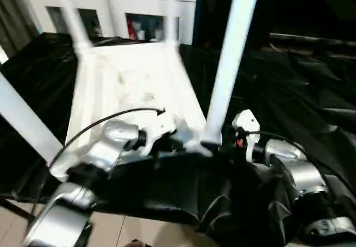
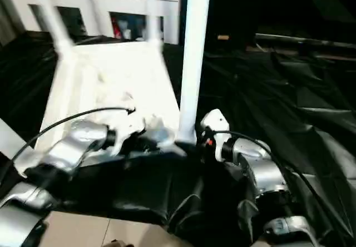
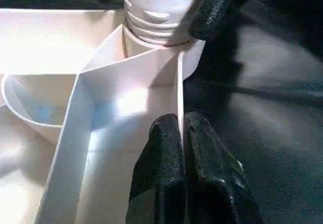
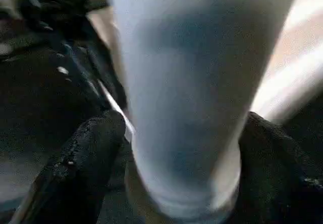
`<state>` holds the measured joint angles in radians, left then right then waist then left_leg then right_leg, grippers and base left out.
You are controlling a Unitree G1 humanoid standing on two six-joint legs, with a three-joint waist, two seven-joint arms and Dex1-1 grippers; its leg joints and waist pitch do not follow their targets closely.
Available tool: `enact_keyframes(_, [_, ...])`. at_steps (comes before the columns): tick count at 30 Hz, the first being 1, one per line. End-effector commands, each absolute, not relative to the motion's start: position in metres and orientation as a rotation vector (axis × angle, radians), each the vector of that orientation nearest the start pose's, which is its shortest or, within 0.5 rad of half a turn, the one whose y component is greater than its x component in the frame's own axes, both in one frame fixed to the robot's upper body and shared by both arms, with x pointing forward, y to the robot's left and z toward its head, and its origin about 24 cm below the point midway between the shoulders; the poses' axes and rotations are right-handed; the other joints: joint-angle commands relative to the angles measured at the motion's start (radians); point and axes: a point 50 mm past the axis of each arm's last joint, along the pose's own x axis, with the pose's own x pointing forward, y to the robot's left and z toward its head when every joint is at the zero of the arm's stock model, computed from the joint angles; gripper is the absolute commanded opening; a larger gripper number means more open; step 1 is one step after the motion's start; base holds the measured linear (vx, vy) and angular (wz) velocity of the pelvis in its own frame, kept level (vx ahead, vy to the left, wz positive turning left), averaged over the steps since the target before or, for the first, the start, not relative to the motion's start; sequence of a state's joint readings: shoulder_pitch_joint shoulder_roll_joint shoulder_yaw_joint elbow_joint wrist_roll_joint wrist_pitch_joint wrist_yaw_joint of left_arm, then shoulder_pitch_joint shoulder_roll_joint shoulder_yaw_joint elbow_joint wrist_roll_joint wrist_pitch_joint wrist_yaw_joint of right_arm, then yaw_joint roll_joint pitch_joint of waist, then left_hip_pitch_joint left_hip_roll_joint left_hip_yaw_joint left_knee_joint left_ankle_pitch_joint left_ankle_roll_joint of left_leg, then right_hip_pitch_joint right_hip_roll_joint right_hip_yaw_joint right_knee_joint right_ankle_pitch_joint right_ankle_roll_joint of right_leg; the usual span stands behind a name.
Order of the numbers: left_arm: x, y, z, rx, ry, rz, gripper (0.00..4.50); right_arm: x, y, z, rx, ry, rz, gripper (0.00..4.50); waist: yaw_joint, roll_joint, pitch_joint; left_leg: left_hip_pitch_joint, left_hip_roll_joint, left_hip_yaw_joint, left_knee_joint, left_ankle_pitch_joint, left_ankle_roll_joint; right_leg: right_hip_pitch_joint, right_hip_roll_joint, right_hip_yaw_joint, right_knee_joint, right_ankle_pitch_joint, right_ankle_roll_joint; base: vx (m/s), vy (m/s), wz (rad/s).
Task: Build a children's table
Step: Rotate leg to tighten
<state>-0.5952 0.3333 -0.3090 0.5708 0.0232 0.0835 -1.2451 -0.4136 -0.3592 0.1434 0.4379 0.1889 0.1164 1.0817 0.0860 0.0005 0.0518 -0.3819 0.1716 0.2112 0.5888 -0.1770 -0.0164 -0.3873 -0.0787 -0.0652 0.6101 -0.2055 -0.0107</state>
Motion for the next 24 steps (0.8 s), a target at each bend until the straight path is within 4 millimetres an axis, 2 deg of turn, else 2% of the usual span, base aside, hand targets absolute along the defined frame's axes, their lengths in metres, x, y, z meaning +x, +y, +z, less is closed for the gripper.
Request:
enact_keyframes(1, [0.305,0.115,0.057,0.362,0.386,-1.496,0.00,0.296,-0.151,0.052,-0.122,0.275,1.204,3.64,0.002,-0.013,-0.060,0.025,0.079,-0.033,-0.069,-0.182,0.058,0.032,-0.086,0.053,-0.067,-0.135,-0.252,0.000,0.000,0.00])
enact_keyframes(4, [0.302,0.122,0.056,0.364,0.403,-1.504,0.00,0.294,-0.150,0.051,-0.115,0.289,1.241,3.64,0.002,-0.012,-0.058,0.023,0.079,-0.034,-0.071,-0.193,0.050,0.031,-0.086,0.053,-0.068,-0.160,-0.246,0.000,0.000,0.00])
enact_keyframes(5, [0.302,0.124,0.056,0.370,0.404,-1.502,0.00,0.294,-0.149,0.050,-0.115,0.293,1.244,3.64,0.001,-0.017,-0.058,0.023,0.078,-0.033,-0.071,-0.194,0.048,0.030,-0.085,0.053,-0.069,-0.167,-0.242,0.000,0.000,0.00])
enact_keyframes(6, [0.301,0.126,0.056,0.373,0.408,-1.495,0.00,0.292,-0.148,0.049,-0.108,0.301,1.252,3.40,0.001,-0.017,-0.058,0.024,0.078,-0.034,-0.071,-0.198,0.043,0.030,-0.086,0.054,-0.069,-0.175,-0.240,0.000,0.000,0.00])
enact_keyframes(15, [0.304,0.127,0.057,0.371,0.396,-1.466,0.00,0.287,-0.145,0.043,-0.101,0.324,1.274,2.75,0.001,-0.019,-0.059,0.023,0.075,-0.033,-0.068,-0.177,0.044,0.031,-0.087,0.055,-0.069,-0.170,-0.232,0.000,0.000,0.00])
enact_keyframes(18, [0.308,0.122,0.056,0.371,0.381,-1.409,0.00,0.287,-0.147,0.040,-0.075,0.332,1.228,2.70,0.001,-0.020,-0.059,0.023,0.075,-0.034,-0.067,-0.166,0.049,0.032,-0.087,0.055,-0.068,-0.161,-0.231,0.000,0.000,0.00])
enact_keyframes(20, [0.317,0.117,0.053,0.387,0.383,-1.315,0.00,0.291,-0.148,0.034,-0.060,0.335,1.121,2.69,0.000,-0.021,-0.056,0.026,0.074,-0.033,-0.069,-0.184,0.043,0.027,-0.087,0.056,-0.074,-0.193,-0.226,0.000,0.000,0.00])
enact_keyframes(22, [0.323,0.109,0.051,0.388,0.386,-1.247,0.00,0.296,-0.147,0.026,-0.038,0.344,0.995,2.68,-0.003,-0.021,-0.054,0.028,0.072,-0.036,-0.070,-0.223,0.021,0.026,-0.090,0.056,-0.082,-0.260,-0.216,0.000,0.000,0.00])
enact_keyframes(23, [0.326,0.105,0.050,0.387,0.386,-1.221,0.00,0.299,-0.146,0.023,-0.025,0.351,0.938,2.68,-0.006,-0.022,-0.052,0.029,0.073,-0.039,-0.074,-0.245,0.001,0.025,-0.092,0.056,-0.088,-0.317,-0.197,0.000,0.000,0.00])
enact_keyframes(24, [0.328,0.102,0.050,0.387,0.384,-1.202,0.00,0.301,-0.145,0.021,-0.012,0.356,0.892,2.68,-0.007,-0.022,-0.051,0.031,0.072,-0.040,-0.075,-0.259,-0.003,0.024,-0.092,0.056,-0.091,-0.337,-0.190,0.000,0.000,0.00])
